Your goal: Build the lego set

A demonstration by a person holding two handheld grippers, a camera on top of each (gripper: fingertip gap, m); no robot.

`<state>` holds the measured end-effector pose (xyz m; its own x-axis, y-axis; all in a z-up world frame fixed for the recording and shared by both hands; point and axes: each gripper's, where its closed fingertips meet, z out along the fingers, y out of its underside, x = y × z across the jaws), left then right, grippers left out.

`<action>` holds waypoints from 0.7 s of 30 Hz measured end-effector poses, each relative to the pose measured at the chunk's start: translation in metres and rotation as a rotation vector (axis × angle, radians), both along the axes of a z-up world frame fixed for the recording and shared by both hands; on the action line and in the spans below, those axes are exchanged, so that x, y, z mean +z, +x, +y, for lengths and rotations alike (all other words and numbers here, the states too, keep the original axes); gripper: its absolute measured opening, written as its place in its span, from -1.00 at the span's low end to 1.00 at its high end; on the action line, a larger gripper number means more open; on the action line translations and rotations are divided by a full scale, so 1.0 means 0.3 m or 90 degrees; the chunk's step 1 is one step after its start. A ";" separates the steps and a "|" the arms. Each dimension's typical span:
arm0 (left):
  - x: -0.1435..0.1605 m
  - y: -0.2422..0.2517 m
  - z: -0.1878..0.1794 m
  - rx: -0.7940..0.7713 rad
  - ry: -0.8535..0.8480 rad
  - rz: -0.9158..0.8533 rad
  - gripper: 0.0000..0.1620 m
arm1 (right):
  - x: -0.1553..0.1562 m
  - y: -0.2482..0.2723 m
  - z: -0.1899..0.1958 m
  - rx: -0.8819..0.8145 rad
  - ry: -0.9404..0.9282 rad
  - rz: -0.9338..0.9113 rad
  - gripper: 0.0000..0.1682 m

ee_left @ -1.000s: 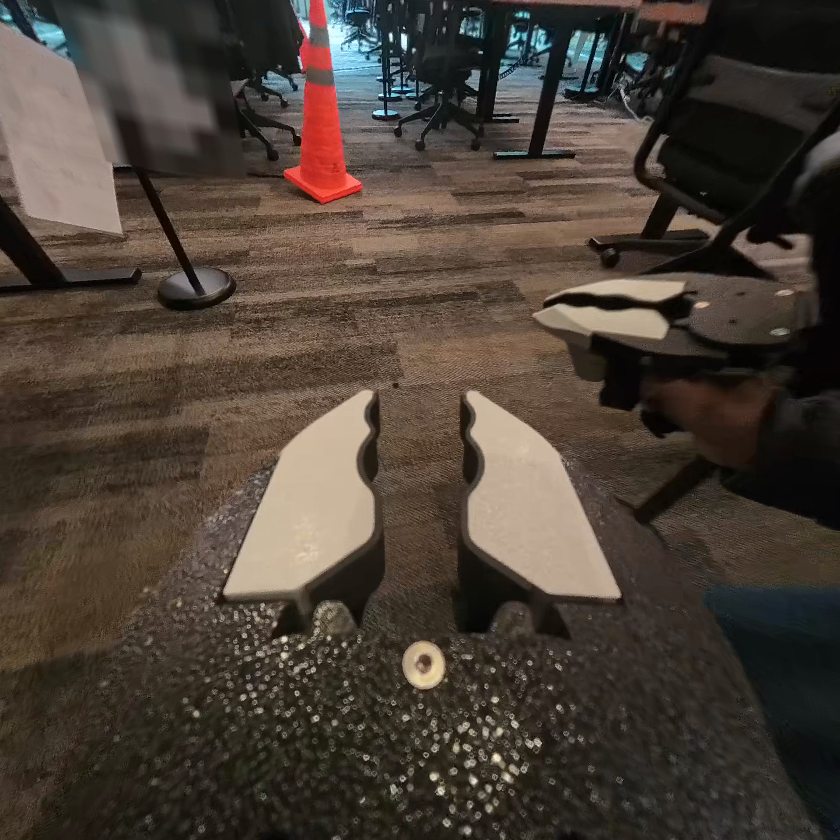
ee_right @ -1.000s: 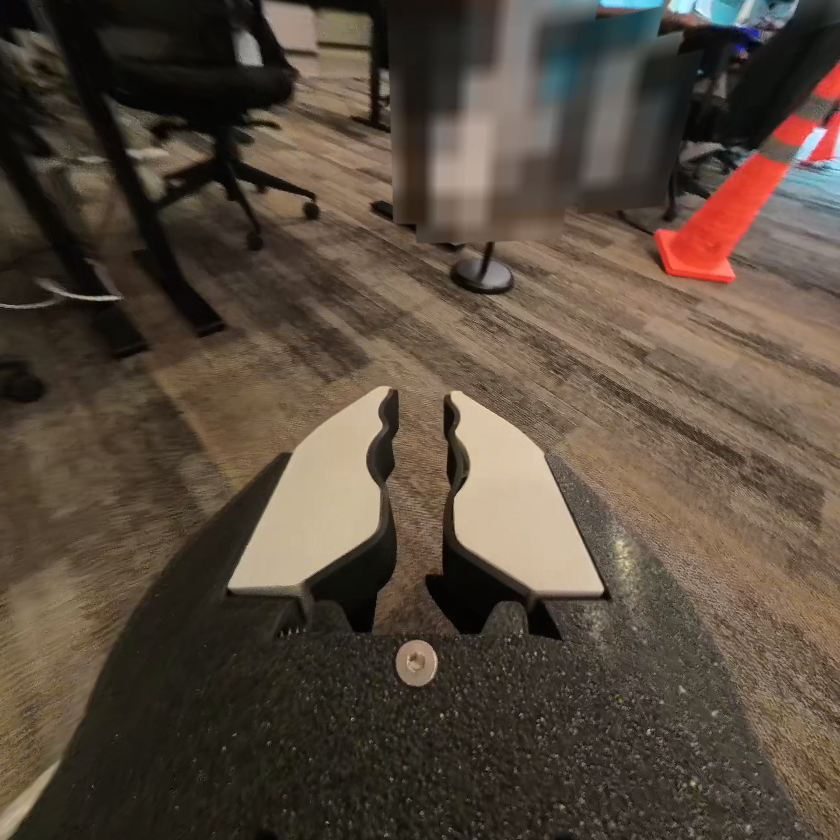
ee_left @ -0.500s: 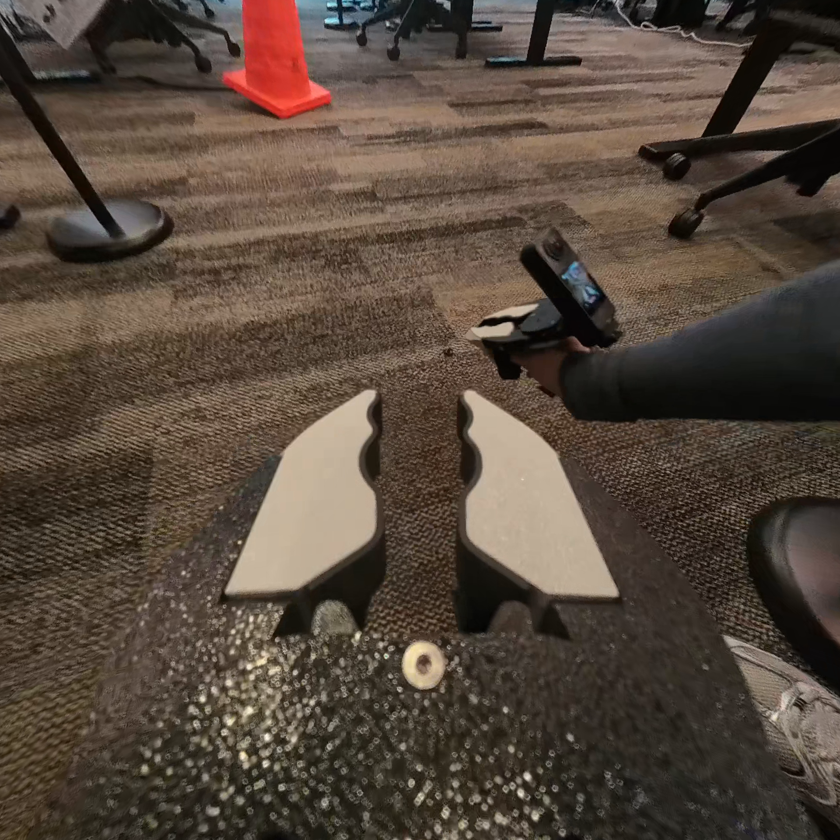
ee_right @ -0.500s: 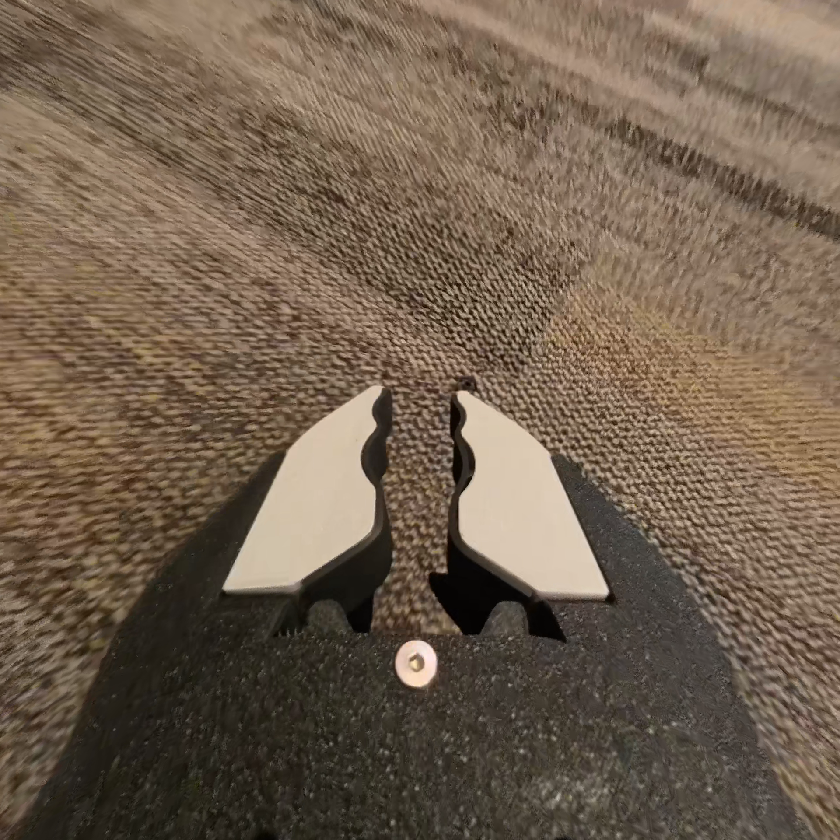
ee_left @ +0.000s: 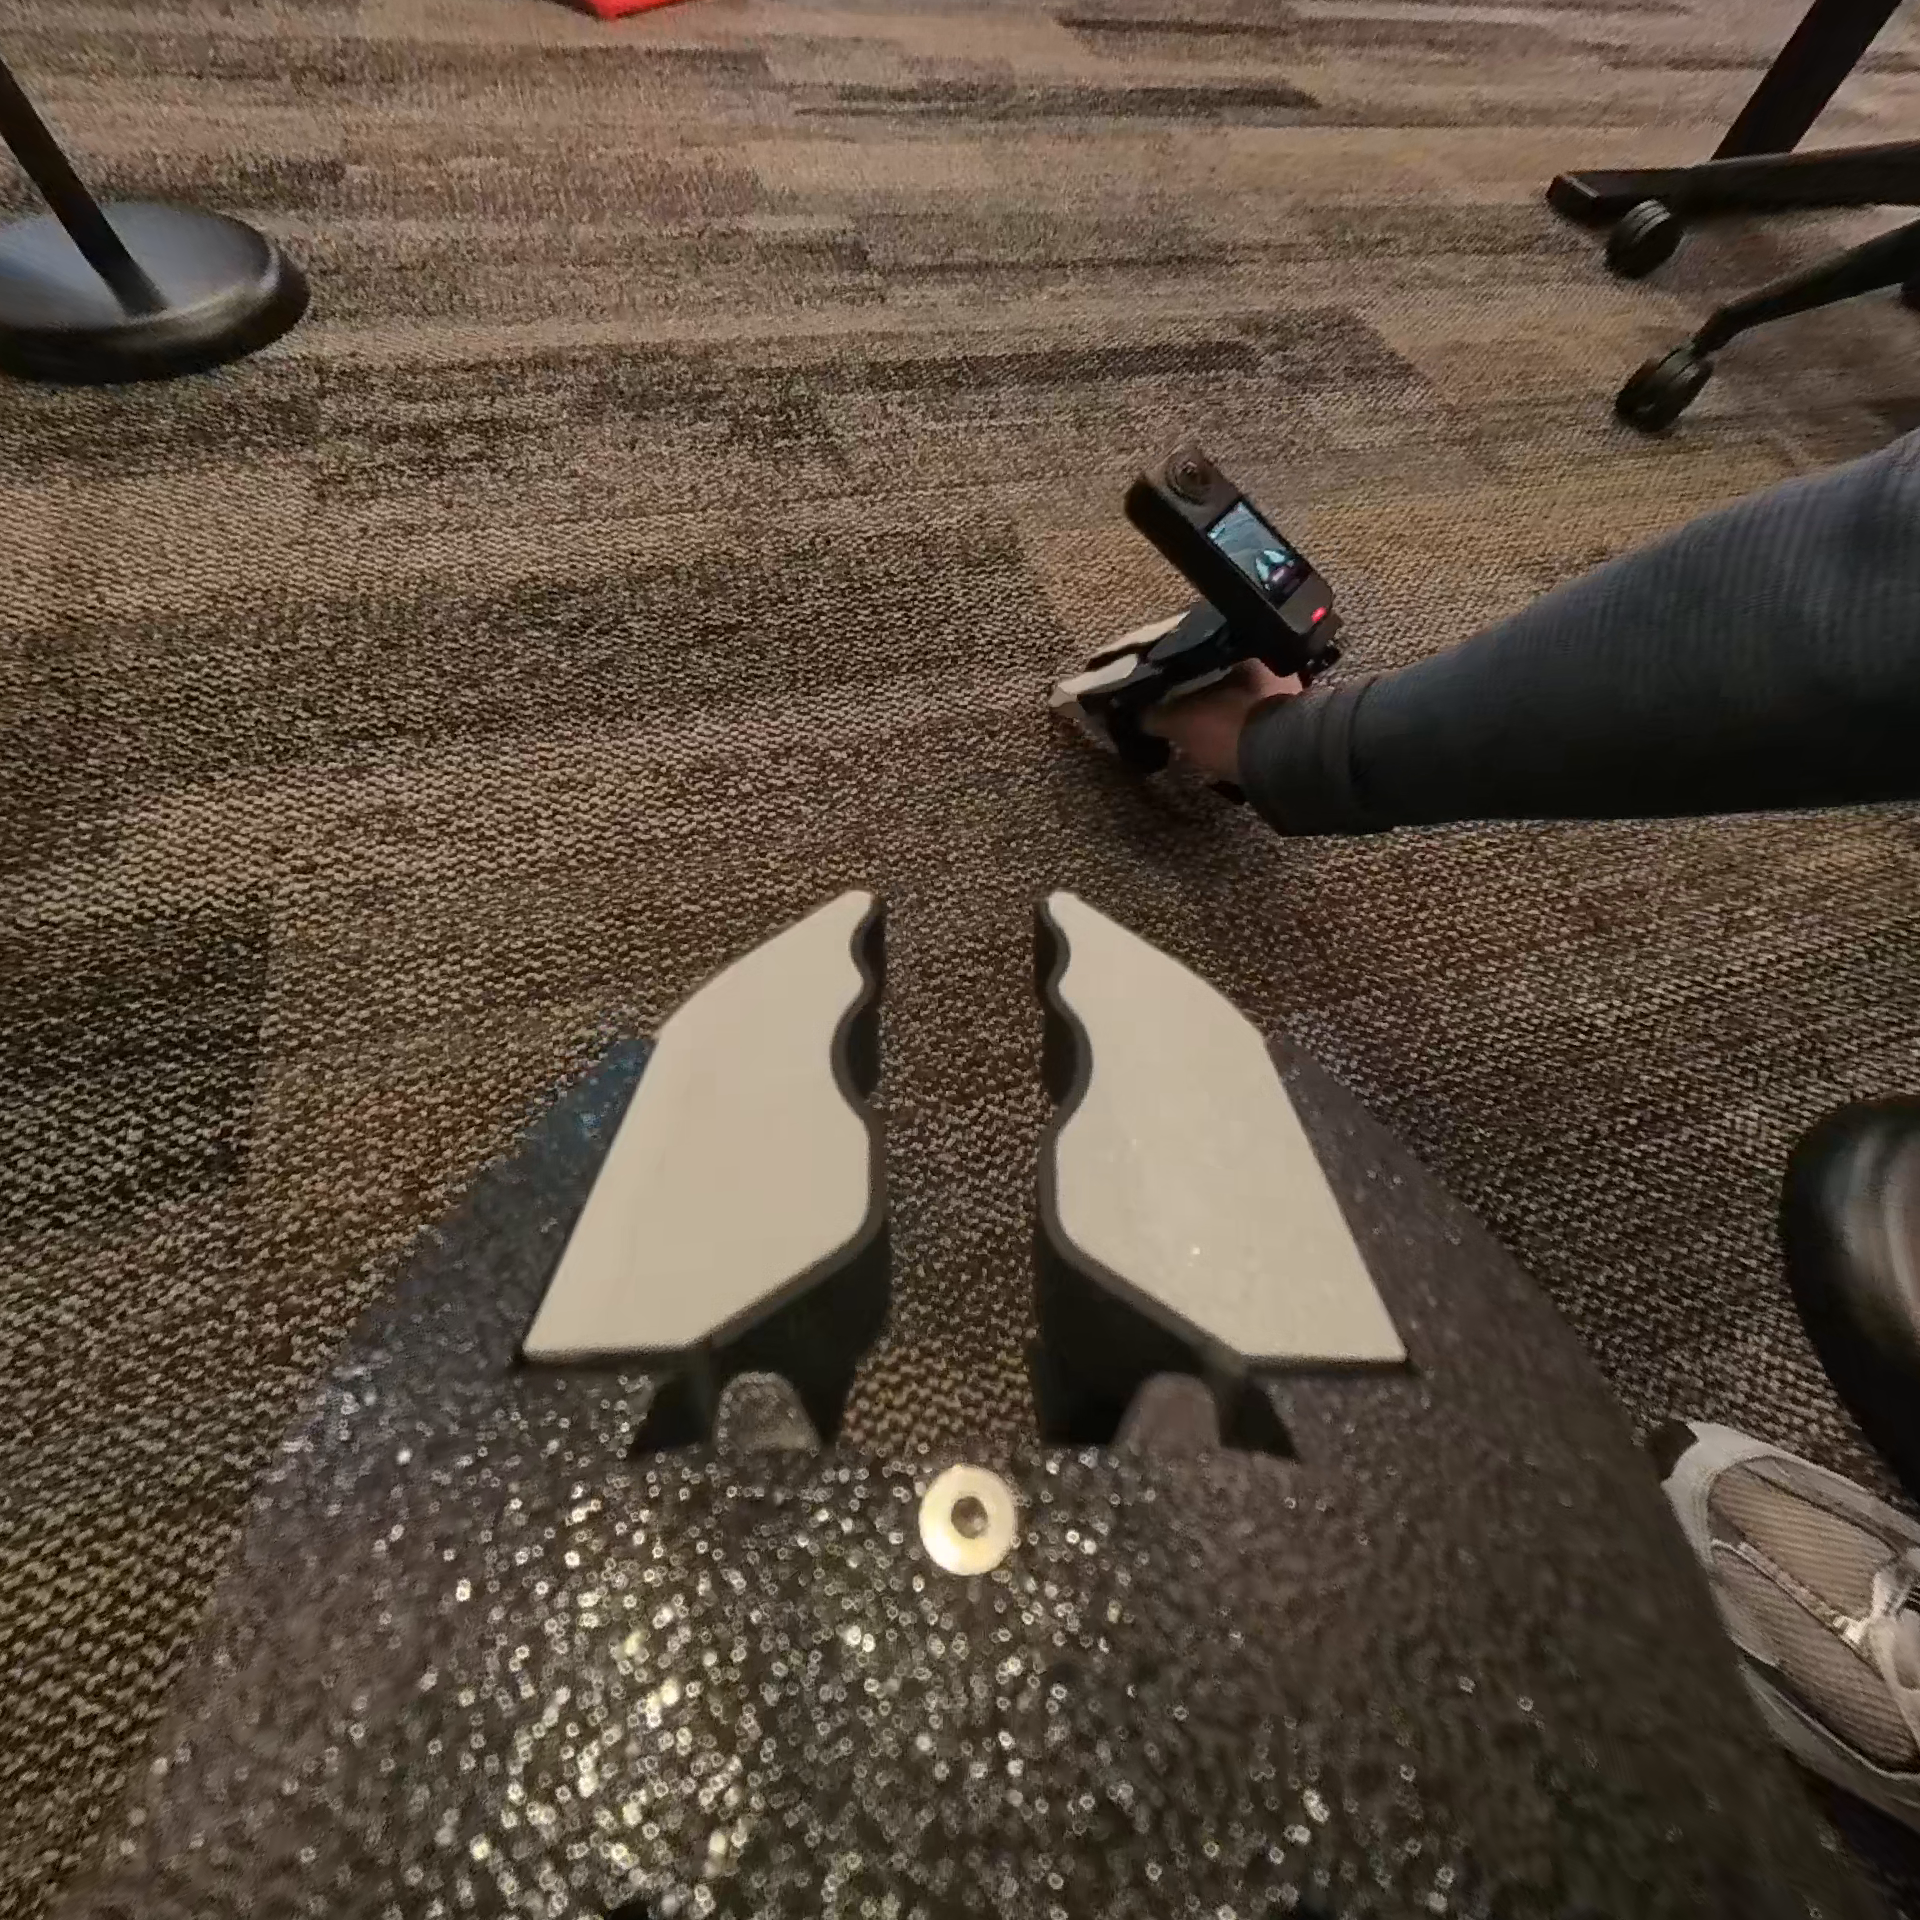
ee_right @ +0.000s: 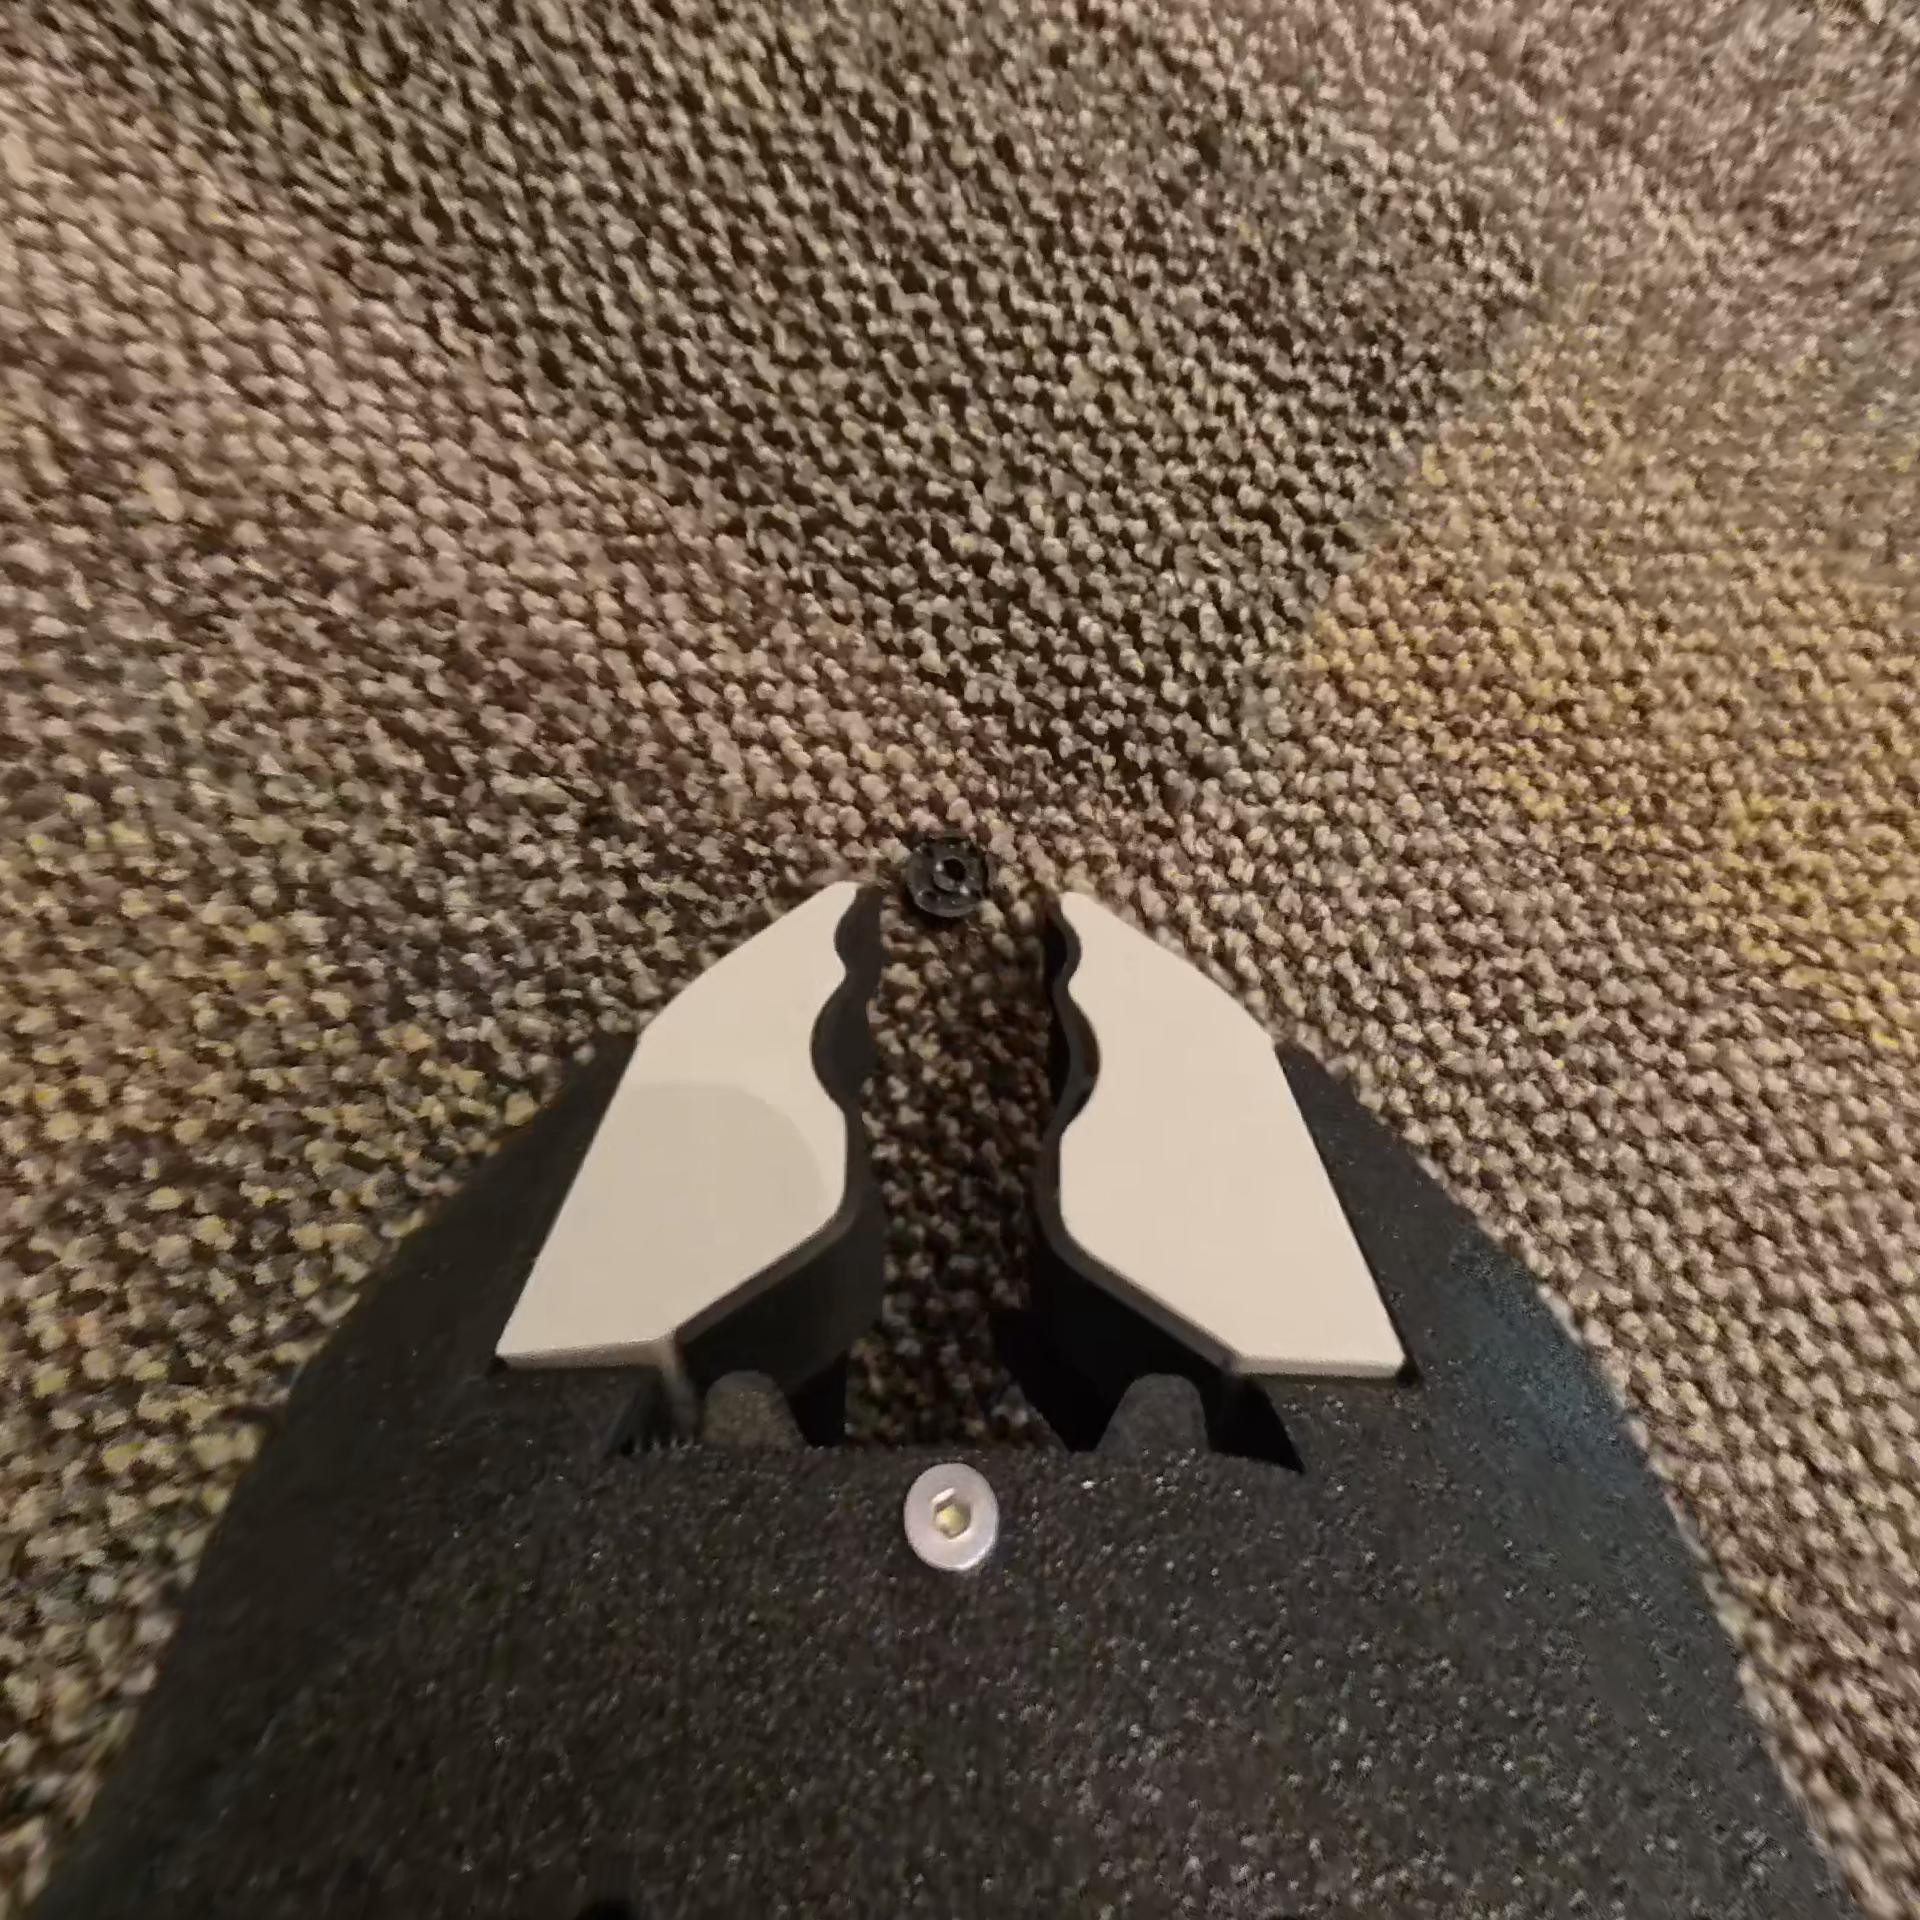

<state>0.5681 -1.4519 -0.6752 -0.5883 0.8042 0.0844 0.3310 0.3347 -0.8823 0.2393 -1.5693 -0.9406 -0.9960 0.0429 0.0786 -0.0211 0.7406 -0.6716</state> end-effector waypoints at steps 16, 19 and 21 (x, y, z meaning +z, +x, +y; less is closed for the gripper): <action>0.013 0.032 0.043 -0.023 -0.020 -0.025 -0.73 | 0.055 0.005 -0.028 0.055 0.000 0.058 -0.81; 0.064 0.056 0.042 -0.006 -0.032 -0.019 -0.74 | 0.175 0.037 -0.026 0.053 -0.053 0.060 -0.81; 0.123 0.070 0.049 0.014 -0.037 -0.002 -0.74 | 0.283 0.077 -0.007 0.062 -0.082 0.065 -0.81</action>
